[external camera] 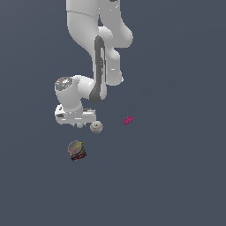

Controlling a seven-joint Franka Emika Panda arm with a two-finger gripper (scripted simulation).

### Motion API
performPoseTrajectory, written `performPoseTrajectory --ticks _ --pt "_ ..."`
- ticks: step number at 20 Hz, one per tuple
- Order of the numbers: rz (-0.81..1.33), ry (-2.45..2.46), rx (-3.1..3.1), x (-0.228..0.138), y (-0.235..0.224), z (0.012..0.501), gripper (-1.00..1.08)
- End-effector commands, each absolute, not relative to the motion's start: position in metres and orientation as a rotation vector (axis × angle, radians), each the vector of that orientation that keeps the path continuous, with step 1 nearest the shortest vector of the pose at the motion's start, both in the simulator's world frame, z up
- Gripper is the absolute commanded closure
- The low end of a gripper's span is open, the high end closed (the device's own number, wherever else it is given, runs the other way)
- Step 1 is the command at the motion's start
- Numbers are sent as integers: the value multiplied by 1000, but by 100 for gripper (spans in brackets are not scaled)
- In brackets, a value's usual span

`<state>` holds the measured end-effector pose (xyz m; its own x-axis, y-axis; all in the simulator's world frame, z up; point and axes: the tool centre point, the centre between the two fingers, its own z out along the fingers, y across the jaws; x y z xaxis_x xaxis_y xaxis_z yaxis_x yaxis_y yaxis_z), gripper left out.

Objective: Pick up a designated object from a clutter of objects.

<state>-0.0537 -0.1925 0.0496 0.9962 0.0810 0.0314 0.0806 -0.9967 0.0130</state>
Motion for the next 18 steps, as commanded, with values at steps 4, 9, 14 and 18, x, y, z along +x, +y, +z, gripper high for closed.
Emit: performPoseTrajectory --ticks 4,9,14,18 --pt "48 127 3128 -50 -179 77 108" --pt "41 127 3128 -45 -161 115 108" --pt "34 127 3128 -38 -138 163 108" --pt "28 127 3128 -32 -119 203 108"
